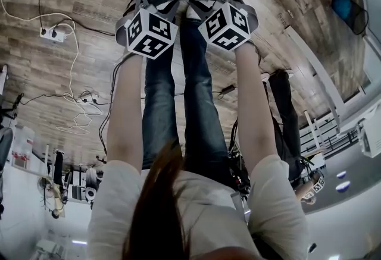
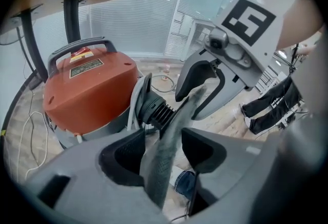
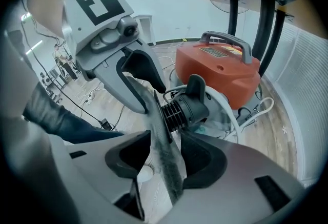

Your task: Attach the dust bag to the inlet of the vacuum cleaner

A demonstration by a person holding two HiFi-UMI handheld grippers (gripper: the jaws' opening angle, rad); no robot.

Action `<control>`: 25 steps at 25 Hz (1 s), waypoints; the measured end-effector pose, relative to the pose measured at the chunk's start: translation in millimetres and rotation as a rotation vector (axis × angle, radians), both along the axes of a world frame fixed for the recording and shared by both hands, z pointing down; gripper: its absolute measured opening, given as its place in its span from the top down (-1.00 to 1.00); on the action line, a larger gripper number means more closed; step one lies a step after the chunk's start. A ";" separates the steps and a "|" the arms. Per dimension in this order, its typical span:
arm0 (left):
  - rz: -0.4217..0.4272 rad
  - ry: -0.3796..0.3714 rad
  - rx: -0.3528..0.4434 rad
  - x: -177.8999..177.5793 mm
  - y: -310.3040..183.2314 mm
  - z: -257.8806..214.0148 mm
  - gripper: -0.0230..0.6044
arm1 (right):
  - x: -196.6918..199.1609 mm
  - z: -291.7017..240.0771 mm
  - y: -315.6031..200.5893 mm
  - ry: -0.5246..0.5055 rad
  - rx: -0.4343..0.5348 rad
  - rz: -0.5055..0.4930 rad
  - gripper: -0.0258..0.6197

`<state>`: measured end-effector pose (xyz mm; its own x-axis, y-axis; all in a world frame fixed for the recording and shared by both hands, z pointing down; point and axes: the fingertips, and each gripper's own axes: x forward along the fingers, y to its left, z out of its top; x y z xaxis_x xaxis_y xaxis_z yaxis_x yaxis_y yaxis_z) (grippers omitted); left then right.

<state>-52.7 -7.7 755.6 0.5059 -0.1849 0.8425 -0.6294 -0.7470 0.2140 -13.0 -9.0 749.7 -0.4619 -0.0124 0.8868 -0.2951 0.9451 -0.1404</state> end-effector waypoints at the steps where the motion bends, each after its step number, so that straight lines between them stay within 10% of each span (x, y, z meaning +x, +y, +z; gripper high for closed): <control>1: 0.003 -0.001 -0.002 0.7 1.4 0.0 0.20 | 0.3 0.0 1.6 0.001 -0.005 -0.002 0.32; 25: -0.071 0.008 0.083 -1.8 0.0 -35.2 0.38 | -8.5 -39.1 -9.8 -0.102 0.071 0.113 0.36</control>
